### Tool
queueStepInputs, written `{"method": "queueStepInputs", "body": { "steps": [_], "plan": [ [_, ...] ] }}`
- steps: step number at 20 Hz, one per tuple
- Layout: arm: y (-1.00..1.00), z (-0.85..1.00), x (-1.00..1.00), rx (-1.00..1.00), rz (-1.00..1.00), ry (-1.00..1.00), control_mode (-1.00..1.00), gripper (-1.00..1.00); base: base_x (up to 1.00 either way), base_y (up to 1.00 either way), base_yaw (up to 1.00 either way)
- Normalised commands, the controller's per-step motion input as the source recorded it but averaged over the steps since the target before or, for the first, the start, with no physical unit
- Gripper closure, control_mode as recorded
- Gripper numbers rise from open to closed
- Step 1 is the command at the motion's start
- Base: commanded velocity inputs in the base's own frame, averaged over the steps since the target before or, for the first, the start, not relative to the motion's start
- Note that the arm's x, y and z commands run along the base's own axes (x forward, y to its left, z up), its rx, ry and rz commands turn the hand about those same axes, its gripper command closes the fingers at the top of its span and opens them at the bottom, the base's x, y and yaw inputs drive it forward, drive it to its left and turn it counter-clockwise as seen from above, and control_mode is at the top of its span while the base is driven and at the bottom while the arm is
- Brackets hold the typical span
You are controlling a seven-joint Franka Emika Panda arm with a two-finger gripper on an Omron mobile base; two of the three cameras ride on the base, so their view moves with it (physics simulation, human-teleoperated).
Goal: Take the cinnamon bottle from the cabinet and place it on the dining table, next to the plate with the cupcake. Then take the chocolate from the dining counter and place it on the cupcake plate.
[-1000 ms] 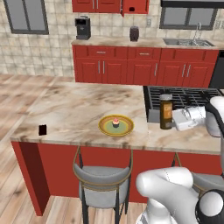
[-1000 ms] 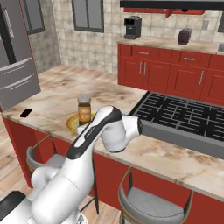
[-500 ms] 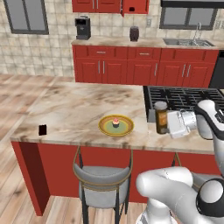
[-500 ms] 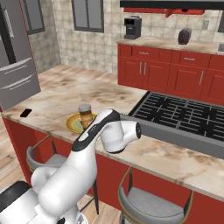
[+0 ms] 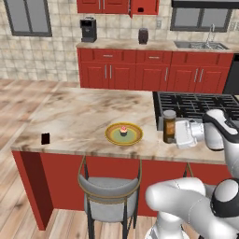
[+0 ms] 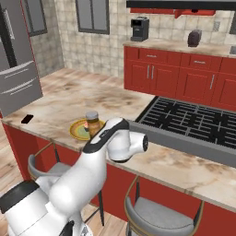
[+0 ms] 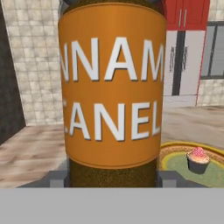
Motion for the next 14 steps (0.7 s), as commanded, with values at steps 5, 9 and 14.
{"method": "queueStepInputs", "body": {
  "steps": [5,9,14],
  "plan": [
    [-0.09,-0.20,0.41,0.00,0.00,0.02,-1.00,1.00,0.00,0.00,0.00],
    [-0.01,-0.29,0.38,0.00,0.00,0.00,-1.00,1.00,0.00,0.00,0.00],
    [-0.01,-0.35,0.32,0.00,0.00,0.00,-1.00,1.00,0.00,0.00,0.00]
  ]
}}
